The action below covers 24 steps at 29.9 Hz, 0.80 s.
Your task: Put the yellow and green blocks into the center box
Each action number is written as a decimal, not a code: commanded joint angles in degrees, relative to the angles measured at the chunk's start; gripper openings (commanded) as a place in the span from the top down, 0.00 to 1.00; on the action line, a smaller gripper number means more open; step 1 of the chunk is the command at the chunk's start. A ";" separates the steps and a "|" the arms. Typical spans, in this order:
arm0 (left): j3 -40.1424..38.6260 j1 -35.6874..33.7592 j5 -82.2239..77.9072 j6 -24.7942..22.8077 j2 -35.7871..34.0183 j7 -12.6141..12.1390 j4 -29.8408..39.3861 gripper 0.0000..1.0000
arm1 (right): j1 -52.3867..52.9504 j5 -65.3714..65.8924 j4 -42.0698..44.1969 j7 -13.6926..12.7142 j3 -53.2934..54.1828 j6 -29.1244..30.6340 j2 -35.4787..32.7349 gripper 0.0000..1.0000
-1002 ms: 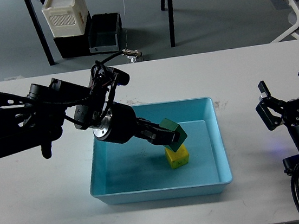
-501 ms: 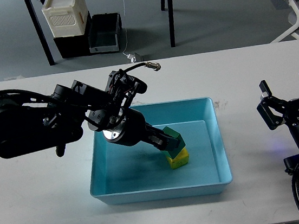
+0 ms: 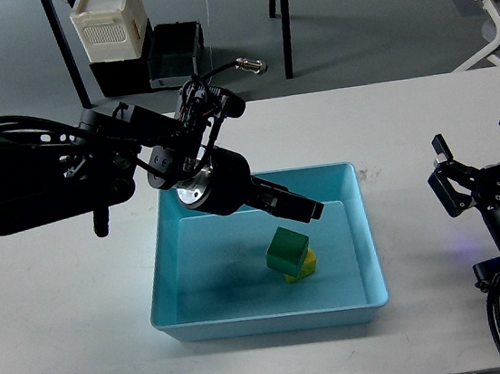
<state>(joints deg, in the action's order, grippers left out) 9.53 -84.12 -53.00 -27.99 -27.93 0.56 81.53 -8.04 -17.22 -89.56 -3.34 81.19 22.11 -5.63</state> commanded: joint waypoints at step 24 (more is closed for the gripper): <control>-45.18 23.89 35.84 -0.01 -10.57 -0.12 -7.00 0.01 | 2.15 -0.18 -0.01 2.36 3.71 0.04 -0.44 0.00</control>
<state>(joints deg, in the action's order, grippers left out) -29.70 -65.63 -22.31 -27.99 -39.36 0.53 75.14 -6.24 -17.29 -89.77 -2.67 83.23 22.38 -6.13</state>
